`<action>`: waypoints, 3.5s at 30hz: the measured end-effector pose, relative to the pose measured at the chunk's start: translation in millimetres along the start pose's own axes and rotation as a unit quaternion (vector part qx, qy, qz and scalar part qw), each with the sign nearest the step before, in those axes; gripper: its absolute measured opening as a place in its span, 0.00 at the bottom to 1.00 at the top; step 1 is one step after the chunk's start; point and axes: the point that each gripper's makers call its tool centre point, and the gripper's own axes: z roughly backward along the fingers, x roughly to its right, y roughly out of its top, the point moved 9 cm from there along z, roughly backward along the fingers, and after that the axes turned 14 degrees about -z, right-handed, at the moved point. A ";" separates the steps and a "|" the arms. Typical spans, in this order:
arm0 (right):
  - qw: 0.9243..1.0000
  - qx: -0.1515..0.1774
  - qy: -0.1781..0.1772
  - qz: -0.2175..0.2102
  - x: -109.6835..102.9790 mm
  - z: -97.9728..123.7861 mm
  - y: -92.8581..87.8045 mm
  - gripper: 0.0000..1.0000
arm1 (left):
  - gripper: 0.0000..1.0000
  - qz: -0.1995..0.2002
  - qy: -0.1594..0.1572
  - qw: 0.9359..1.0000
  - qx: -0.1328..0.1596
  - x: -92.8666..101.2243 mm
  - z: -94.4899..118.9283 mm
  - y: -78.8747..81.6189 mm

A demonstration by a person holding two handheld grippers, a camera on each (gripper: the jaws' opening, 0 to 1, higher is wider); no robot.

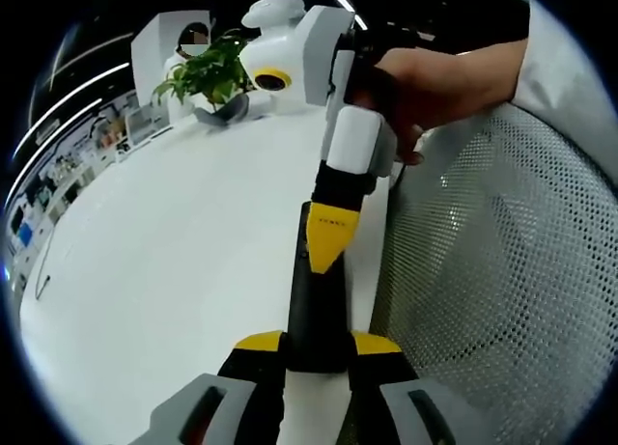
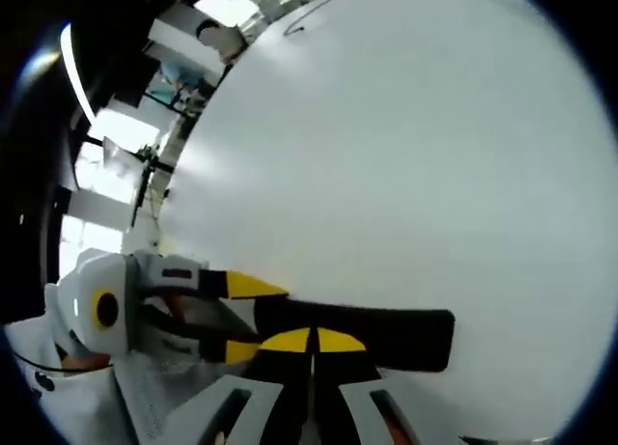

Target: Press the specified remote control buttons in sequence, fully releasing each button before pressing the next.

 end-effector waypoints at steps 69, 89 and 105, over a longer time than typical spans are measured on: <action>0.983 0.055 -0.136 0.110 -24.9 -8.6 -21.3 0.00 | 0.25 0.039 0.023 0.999 -0.002 1.3 -0.7 -0.7; 0.857 0.435 -0.222 0.162 -33.2 106.7 -37.2 0.35 | 0.24 0.045 0.027 0.999 -0.015 -1.3 -2.6 3.9; 0.835 0.435 -0.270 0.200 -25.8 95.2 -29.8 0.53 | 0.23 -0.060 -0.005 0.996 -0.060 -42.7 -3.4 7.2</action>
